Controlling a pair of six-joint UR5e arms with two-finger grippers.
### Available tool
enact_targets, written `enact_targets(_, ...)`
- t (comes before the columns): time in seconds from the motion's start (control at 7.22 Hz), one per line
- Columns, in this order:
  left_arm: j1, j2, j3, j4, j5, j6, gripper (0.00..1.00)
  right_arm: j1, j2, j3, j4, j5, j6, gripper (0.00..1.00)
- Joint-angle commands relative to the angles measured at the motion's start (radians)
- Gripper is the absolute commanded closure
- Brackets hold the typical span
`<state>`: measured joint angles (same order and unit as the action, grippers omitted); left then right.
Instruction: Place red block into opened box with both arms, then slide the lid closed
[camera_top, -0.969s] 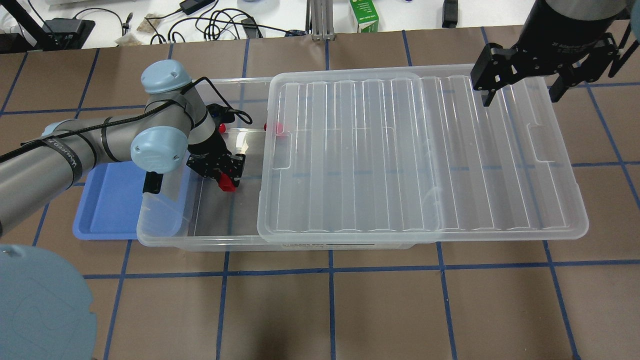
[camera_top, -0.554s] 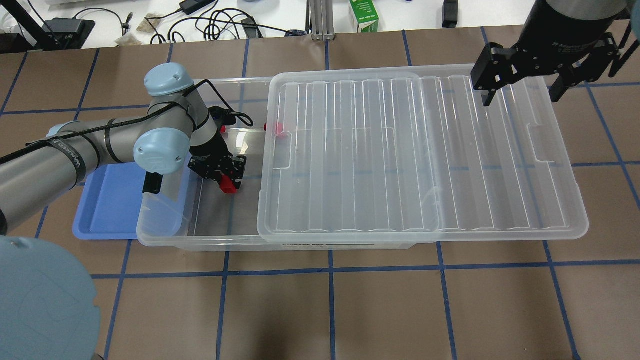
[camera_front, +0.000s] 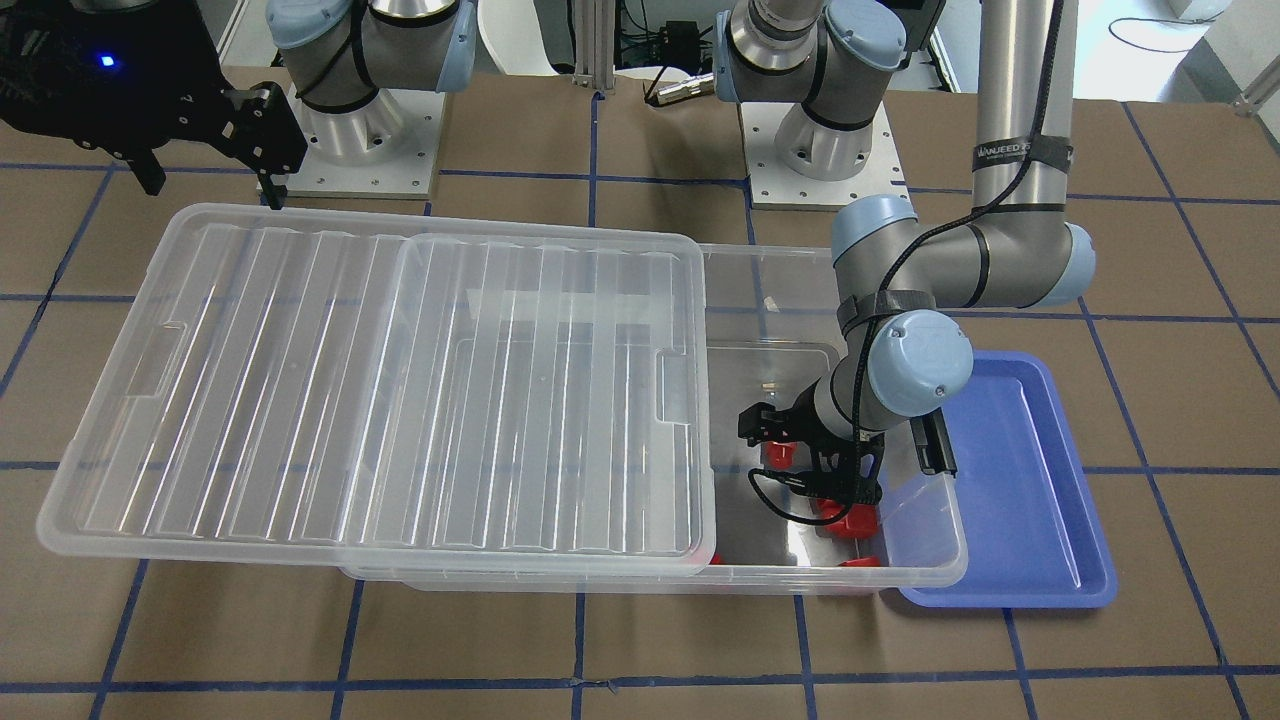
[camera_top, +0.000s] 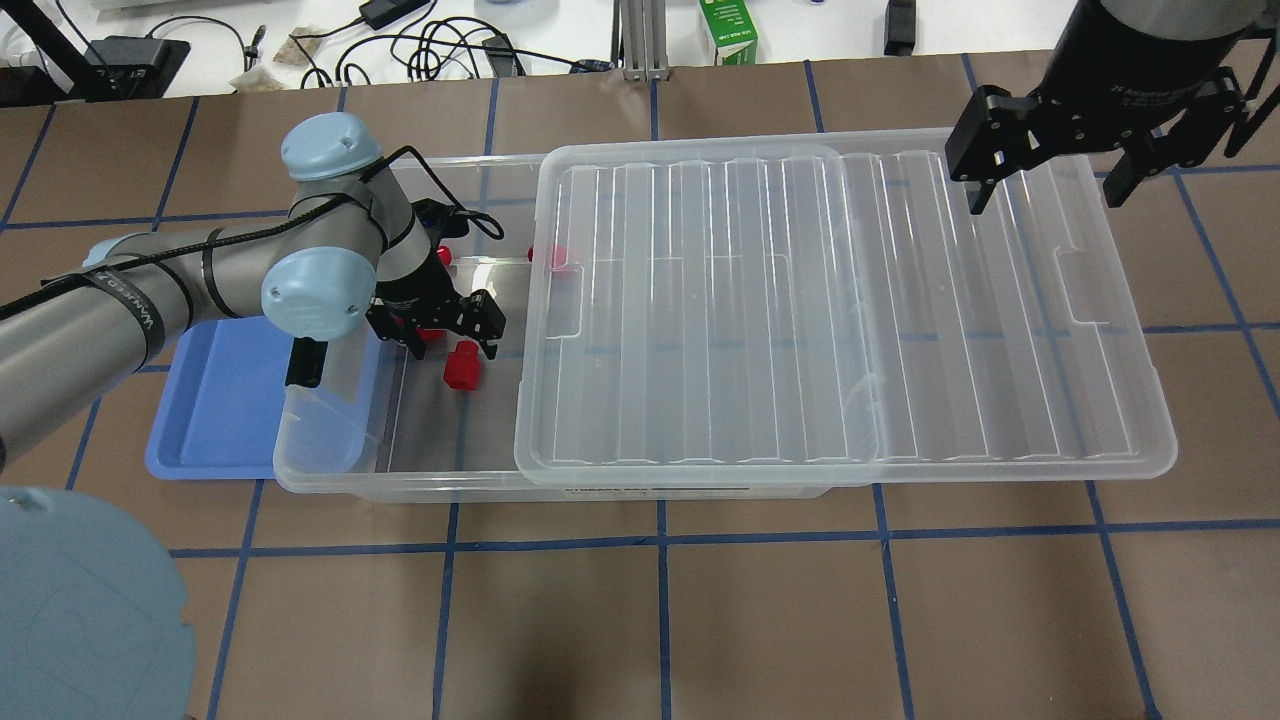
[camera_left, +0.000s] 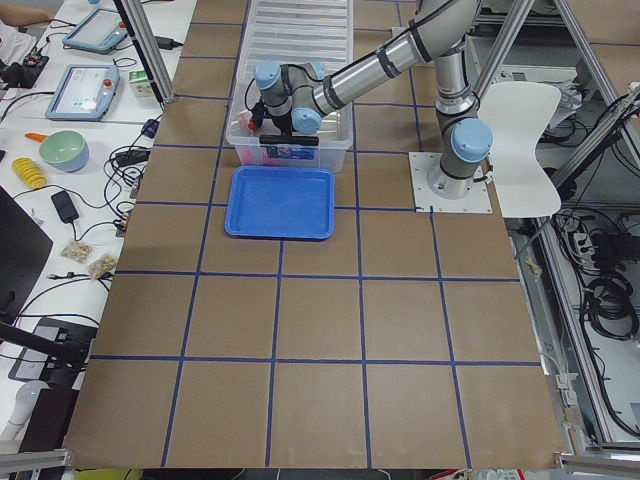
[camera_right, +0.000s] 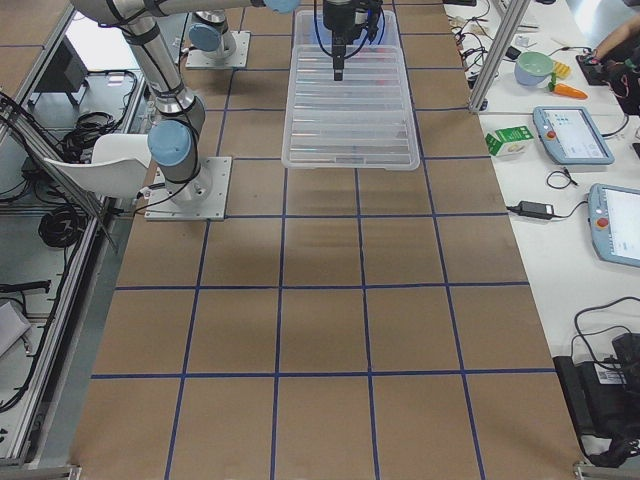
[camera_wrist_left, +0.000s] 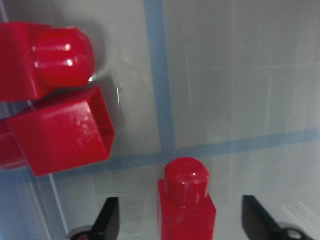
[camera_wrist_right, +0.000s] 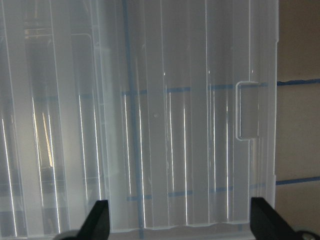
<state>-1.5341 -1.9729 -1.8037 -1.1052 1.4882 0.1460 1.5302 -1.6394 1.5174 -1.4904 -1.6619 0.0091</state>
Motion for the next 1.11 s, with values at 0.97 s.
enact_targets(0.97, -0.003, 0.371, 0.224, -0.488, 0.084, -0.002, 0.0, -0.418, 0.051, 0.125, -0.152, 0.013, -0.549, 0.0)
